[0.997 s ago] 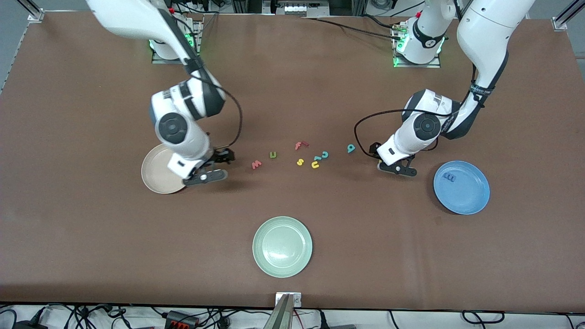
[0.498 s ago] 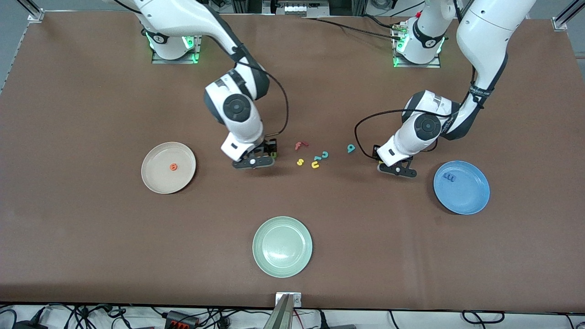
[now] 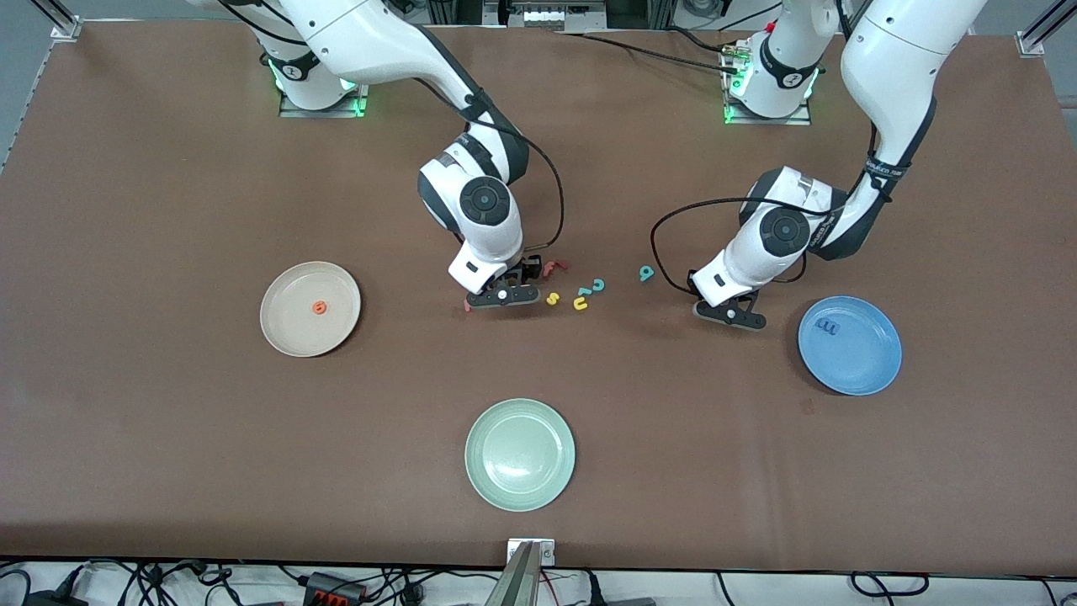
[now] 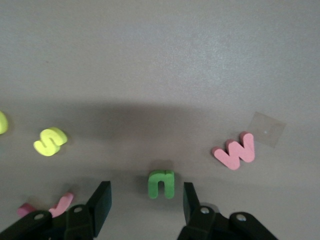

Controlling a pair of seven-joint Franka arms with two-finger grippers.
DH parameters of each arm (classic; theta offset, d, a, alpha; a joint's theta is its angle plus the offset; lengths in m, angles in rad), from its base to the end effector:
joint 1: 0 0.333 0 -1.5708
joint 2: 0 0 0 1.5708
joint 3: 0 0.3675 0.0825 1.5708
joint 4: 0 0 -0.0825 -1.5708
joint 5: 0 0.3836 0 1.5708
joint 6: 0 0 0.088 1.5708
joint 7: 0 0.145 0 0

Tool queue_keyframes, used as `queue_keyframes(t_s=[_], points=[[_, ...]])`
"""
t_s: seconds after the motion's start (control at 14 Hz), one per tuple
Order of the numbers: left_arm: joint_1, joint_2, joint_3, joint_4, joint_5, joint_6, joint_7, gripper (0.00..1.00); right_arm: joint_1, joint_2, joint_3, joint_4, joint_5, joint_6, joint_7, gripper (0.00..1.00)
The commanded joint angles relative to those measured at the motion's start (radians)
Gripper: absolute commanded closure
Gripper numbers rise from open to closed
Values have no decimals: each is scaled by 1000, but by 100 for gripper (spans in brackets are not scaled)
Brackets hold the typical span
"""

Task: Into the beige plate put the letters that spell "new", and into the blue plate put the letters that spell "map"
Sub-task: 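Carry the n toward the white plate while the left gripper releases the a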

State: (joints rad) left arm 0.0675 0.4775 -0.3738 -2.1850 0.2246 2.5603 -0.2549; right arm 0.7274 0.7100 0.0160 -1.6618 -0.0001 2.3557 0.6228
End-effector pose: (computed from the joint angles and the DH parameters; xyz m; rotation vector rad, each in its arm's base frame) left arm 0.5430 -0.1738 0.1841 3.0875 -0.3261 -0.1058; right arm 0.5265 0.4823 0.1935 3.1340 0.1834 -0.0298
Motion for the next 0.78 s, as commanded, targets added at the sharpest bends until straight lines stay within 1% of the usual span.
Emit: queue_keyframes(t_s=[0.0,0.14,0.28,0.36,0.5,0.64,0.71], points=[[11,-33,1,31,30,-75,-9,93,10,23,-8,25,-18,-1,14,34],[29,-74,4,102,42,-243,66,92,10,29,-8,25,-15,3,15,35],[81,-77,6,175,45,-381,173,92,10,34,-10,25,-14,16,15,37],[115,-77,15,200,45,-418,240,92,9,39,-10,25,-11,16,15,41],[204,-77,16,220,93,-434,388,92,7,40,-10,25,-11,16,15,41],[285,-62,13,220,207,-407,425,92,7,43,-10,25,-9,20,15,43],[317,-33,13,220,254,-370,427,92,7,43,-10,25,-9,20,15,45]])
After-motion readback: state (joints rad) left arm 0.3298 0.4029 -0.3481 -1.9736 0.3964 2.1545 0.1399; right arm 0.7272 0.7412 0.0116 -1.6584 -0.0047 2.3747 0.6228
